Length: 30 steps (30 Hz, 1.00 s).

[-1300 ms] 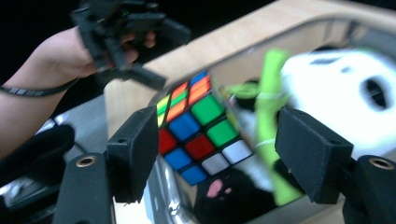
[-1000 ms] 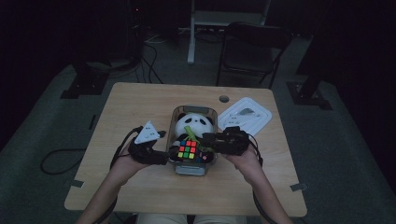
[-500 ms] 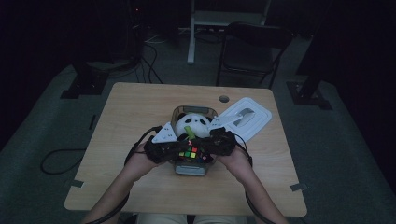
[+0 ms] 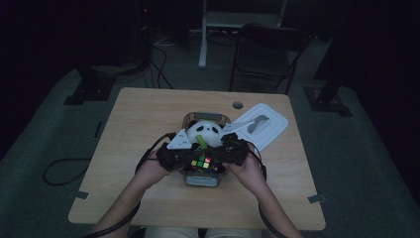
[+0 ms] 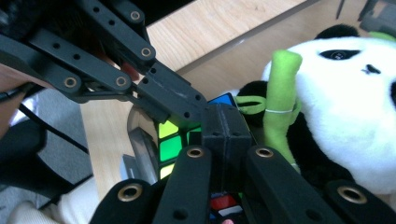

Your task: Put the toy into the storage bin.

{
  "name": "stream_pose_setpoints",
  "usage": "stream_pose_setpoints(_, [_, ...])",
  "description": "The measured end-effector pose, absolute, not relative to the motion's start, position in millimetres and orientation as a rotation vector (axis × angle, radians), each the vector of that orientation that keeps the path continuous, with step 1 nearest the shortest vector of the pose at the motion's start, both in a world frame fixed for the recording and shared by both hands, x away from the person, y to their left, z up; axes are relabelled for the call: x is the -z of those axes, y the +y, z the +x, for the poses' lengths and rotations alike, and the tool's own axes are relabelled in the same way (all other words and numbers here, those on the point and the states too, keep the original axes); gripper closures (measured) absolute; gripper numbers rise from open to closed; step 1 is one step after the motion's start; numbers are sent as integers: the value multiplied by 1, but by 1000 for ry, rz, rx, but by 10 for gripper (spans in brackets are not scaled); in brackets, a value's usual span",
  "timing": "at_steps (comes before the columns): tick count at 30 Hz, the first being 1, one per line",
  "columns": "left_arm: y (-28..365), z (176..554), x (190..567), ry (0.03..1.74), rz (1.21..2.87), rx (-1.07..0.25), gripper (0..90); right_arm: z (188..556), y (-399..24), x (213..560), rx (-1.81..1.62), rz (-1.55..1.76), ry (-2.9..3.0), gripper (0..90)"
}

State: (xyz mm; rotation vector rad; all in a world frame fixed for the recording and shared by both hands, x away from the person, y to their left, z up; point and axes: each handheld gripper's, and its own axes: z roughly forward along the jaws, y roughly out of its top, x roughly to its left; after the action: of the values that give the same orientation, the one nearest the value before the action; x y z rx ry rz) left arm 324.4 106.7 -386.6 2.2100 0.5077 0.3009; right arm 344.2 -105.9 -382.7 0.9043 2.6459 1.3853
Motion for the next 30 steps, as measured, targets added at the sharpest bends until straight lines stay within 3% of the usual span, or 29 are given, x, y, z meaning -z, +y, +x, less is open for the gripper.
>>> stream_pose_setpoints(17, [102, 338, 398, 529, 2301, -230, 900, 350, -103, 399, -1287, 905, 2689, 900])
stream_pose_setpoints(19, [100, 337, 398, 520, 2324, -255, 900, 350, -100, 399, -1261, 911, 2697, 900])
stream_pose_setpoints(21, [96, 342, 405, 612, 2477, -478, 900, 351, -99, 400, -1247, 899, 2721, 900])
stream_pose_setpoints(22, [96, 346, 415, 593, 2553, -507, 900, 351, -100, 398, -1280, 910, 2722, 900])
stream_pose_setpoints(23, [104, 349, 412, 614, 2455, -325, 900, 351, -100, 398, -1280, 910, 2722, 900])
stream_pose_setpoints(26, [106, 344, 415, 584, 2451, -359, 900, 348, -101, 395, -1243, 908, 2717, 900])
stream_pose_setpoints(30, [114, 350, 415, 629, 2340, -251, 900, 348, -104, 396, -1265, 923, 2708, 900])
